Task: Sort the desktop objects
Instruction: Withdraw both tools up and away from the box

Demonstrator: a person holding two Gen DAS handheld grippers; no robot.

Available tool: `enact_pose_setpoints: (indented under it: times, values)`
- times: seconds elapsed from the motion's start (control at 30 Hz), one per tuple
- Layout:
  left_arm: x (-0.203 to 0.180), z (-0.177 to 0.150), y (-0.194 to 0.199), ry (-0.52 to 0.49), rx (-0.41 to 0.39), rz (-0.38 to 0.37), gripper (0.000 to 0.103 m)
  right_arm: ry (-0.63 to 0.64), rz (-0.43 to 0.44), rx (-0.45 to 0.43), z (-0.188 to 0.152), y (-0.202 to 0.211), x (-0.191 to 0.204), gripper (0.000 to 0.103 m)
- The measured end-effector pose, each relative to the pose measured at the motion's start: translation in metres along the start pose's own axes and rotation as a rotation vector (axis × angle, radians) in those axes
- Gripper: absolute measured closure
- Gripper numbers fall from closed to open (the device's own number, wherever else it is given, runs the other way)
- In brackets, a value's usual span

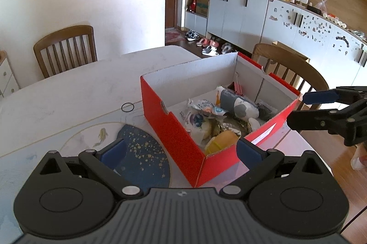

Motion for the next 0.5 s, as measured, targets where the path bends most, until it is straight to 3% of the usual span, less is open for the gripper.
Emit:
enact_pose_setpoints:
  times: [0.5]
  values:
    - [0.007,-0.014,0.016,-0.010,-0.005,-0.021,0.000,-0.026,-0.017,0.000,-0.013,0.001,0.023,0.000]
Point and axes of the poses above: each gripper's, at about its wrist camera, not at the fingertips, and y roughly against the way its jaws point, x to its left, z to its top, the point moved 2 cm from there along -y, roughly the way its jaws point, and after that the axes turned 5 degrees about -y, right-handed, at the moved point
